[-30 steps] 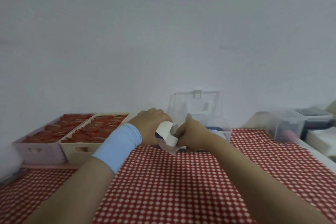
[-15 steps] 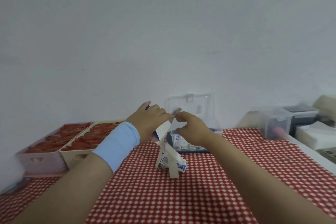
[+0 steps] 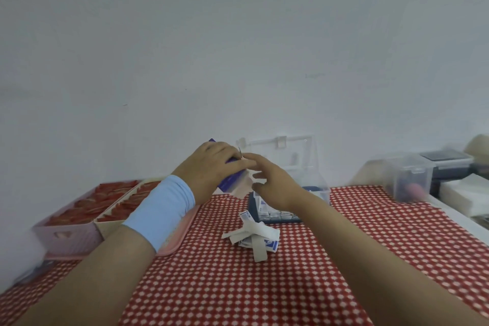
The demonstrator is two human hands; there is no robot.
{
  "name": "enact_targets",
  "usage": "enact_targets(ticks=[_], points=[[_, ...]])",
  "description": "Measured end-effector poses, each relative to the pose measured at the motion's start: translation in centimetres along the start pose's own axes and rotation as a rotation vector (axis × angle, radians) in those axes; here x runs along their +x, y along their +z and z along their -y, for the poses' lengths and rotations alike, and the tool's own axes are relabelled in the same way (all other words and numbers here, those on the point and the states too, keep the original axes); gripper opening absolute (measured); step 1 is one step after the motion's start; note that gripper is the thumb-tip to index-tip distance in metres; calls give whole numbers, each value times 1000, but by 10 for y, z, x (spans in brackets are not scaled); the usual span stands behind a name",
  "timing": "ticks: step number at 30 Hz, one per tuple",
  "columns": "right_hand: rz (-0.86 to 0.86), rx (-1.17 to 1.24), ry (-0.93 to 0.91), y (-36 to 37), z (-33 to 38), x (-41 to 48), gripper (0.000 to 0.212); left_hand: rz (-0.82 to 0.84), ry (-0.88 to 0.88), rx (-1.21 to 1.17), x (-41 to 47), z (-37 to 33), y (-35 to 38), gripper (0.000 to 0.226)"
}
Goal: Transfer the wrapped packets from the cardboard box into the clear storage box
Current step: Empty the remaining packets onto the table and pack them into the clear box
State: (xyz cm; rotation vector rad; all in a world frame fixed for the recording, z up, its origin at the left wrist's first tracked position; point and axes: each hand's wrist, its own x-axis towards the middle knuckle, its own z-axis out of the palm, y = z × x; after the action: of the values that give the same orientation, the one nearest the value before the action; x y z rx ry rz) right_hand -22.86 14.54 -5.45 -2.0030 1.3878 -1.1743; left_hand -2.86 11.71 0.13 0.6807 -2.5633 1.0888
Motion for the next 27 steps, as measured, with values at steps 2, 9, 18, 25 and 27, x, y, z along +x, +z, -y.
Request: enact_targets(ticks=[2,9,18,25,27], points=[[-3,-13,-4,-3,3,2,70,-21,-136,-108,-4,6,0,85],[-119,-36,-2,1,5,13,60,-134,-745,-1020,-37,0,13,73],[-163,153,92,36,1,35,58,-322,-906,-1184,-56,-17,61,67],[-229,-755,-406,50,-7,58,24,-172,-842,-920,-55,4,76,75],[-15,-798,-392,50,4,62,33,-166,-827,-912,-52,7,71,77]])
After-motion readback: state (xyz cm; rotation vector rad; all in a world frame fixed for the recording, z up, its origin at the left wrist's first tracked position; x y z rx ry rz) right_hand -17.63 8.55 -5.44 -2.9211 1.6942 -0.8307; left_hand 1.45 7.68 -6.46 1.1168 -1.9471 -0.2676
